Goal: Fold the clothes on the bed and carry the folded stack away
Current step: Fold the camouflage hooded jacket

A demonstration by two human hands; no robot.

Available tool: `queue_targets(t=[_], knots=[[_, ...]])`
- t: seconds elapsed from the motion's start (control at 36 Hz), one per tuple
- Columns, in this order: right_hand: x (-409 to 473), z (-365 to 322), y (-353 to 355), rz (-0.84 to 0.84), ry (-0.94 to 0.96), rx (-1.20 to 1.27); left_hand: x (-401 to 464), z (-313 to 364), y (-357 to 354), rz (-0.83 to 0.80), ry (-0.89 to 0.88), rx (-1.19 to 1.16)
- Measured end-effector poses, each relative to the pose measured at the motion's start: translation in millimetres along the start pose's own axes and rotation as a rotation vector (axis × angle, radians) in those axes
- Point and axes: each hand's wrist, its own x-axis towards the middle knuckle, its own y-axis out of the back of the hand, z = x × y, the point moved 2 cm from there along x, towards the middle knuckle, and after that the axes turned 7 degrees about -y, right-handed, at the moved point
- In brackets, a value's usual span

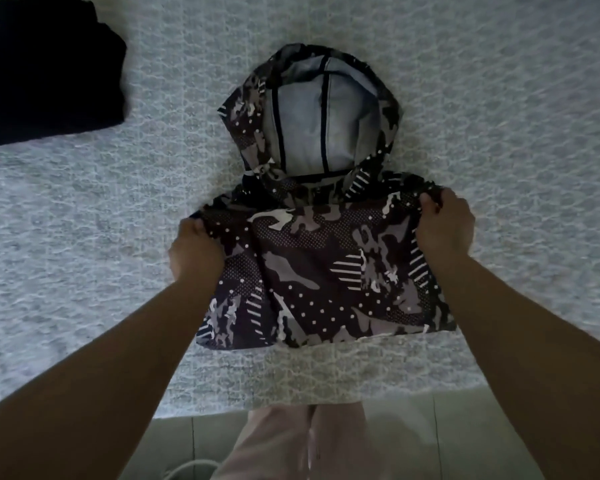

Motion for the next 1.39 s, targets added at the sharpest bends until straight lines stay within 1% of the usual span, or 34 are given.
queue_targets(t=[0.06,0.14,0.19,0.22,0.31,0.39,0.47,0.56,0.64,0.69,0.75,0.81,0.86,0.89,0.92,0.94,0.97,1.0,1.03,1.06,1.11,1.17,1.25,1.31,1.39], knots=[[-3,1,-2,0.043,0.040,-0.006,1,-2,2,0.051,0.020,-0.047],[-4,-3,1,0.131,0.165,-0.058,6,-7,2,0.065,0.019,-0.072],[-2,-6,1,0.138,0.232,0.005,11,-9,2,0.078,0.024,-0.104],[-2,-8,1,0.120,0.232,0.053,12,-9,2,0.086,0.023,-0.113],[4,-15,-2,0.056,0.195,0.127,18,-8,1,0.113,0.036,-0.153],[14,-24,-6,0.066,0.201,0.071,28,-7,0,0.159,0.052,-0.180],[25,-24,-16,0.054,0.181,-0.005,39,-3,-3,0.209,0.015,-0.148],[35,-20,-30,0.036,0.105,-0.075,49,1,-13,0.186,0.010,-0.076],[43,-22,-44,0.033,0.054,-0.111,56,5,-25,0.165,0.071,0.012],[45,-25,-45,0.022,0.020,-0.124,56,9,-25,0.156,0.105,0.026],[43,-26,-40,-0.003,-0.020,-0.101,51,12,-20,0.142,0.133,-0.004],[37,-29,-31,0.022,-0.061,-0.064,45,15,-15,0.165,0.147,-0.132],[22,-36,-22,0.131,-0.023,-0.091,31,19,-12,0.229,0.094,-0.209],[10,-39,-20,0.195,0.050,-0.135,21,23,-11,0.264,0.001,-0.177],[-4,-42,-21,0.236,0.147,-0.172,10,28,-11,0.270,-0.135,-0.111],[-19,-46,-25,0.225,0.244,-0.214,-1,32,-14,0.229,-0.292,-0.019],[-32,-46,-33,0.165,0.327,-0.288,-11,34,-20,0.160,-0.440,0.098],[-43,-45,-43,0.083,0.389,-0.389,-18,32,-26,0.076,-0.547,0.218],[-50,-40,-53,0.006,0.425,-0.485,-23,28,-34,-0.008,-0.596,0.321],[-52,-34,-62,-0.047,0.443,-0.549,-24,24,-41,-0.075,-0.594,0.391],[-44,-29,-71,-0.075,0.449,-0.574,-18,16,-51,-0.128,-0.540,0.455],[-26,-28,-73,-0.063,0.464,-0.564,-6,15,-56,-0.123,-0.498,0.488],[-3,-21,-68,-0.088,0.511,-0.564,13,10,-53,-0.102,-0.453,0.448],[11,-17,-63,-0.095,0.550,-0.488,23,5,-51,-0.072,-0.453,0.408],[32,-14,-59,-0.104,0.566,-0.357,32,6,-50,-0.060,-0.463,0.418]])
